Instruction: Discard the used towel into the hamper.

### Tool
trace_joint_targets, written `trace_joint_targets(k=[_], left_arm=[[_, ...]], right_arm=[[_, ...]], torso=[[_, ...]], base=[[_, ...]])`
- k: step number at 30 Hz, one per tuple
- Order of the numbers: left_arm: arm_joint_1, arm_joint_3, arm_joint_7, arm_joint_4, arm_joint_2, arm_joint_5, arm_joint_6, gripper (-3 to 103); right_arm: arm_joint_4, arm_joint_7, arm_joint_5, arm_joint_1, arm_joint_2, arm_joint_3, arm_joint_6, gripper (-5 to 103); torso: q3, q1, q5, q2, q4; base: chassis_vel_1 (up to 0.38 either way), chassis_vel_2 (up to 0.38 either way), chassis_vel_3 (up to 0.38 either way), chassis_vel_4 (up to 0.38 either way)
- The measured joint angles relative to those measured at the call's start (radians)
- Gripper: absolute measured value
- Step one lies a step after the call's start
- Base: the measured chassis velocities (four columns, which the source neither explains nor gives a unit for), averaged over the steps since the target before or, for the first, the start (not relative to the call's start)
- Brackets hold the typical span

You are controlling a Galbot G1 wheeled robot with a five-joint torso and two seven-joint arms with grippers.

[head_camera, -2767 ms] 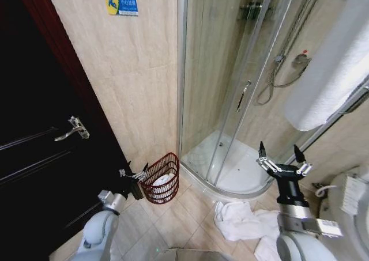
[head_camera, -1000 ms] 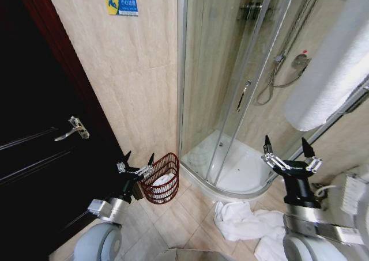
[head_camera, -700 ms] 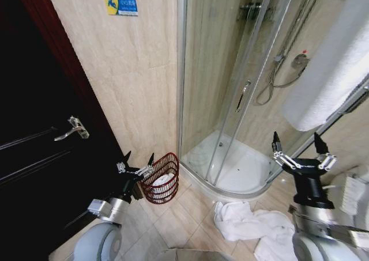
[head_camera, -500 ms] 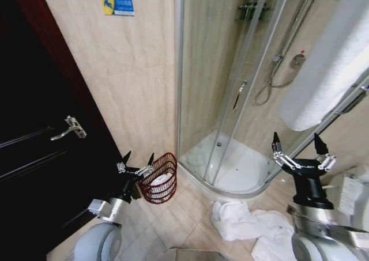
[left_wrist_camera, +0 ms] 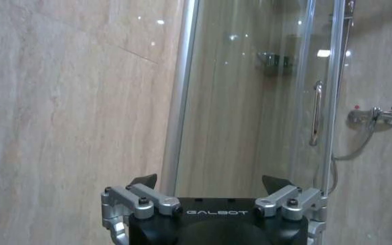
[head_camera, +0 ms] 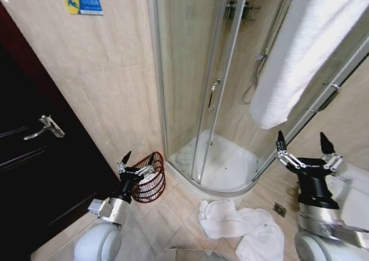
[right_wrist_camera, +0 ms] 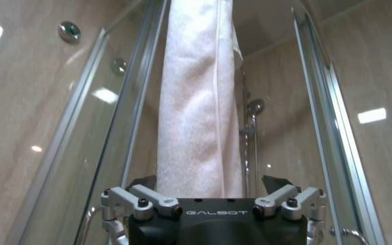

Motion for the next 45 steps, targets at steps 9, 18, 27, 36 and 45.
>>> trace_joint_targets(k=[9, 18, 27, 36, 45], left_arm=[[0.000, 0.000, 0.000, 0.000, 0.000, 0.000, 0.000, 100], [0.000, 0.000, 0.000, 0.000, 0.000, 0.000, 0.000, 100], [0.000, 0.000, 0.000, 0.000, 0.000, 0.000, 0.000, 100], [0.000, 0.000, 0.000, 0.000, 0.000, 0.000, 0.000, 100], [0.000, 0.000, 0.000, 0.000, 0.000, 0.000, 0.000, 100]], right_arm=[[0.001, -0.002, 0.096, 0.044, -0.083, 0.089, -0.007, 100], [0.001, 0.028, 0.205, 0.134, -0.217, 0.209, -0.059, 100], [-0.044, 0.032, 0.323, 0.210, -0.326, 0.356, -0.094, 100], [-0.091, 0.048, 0.397, 0.274, -0.417, 0.426, -0.134, 100], [-0.240, 0.079, 0.453, 0.415, -0.618, 0.483, -0.200, 100]], torso=[[0.000, 0.000, -0.0002, 0.000, -0.0002], [0.000, 0.000, 0.0003, 0.000, -0.0002], [0.000, 0.000, 0.0003, 0.000, -0.0003], [0.000, 0.000, 0.0002, 0.000, -0.0004], [0.000, 0.000, -0.0001, 0.000, 0.0006]], base=[[0.000, 0.000, 0.000, 0.000], [0.000, 0.000, 0.000, 0.000], [0.045, 0.047, 0.049, 0.044], [0.094, 0.091, 0.082, 0.092], [0.100, 0.089, 0.102, 0.107]])
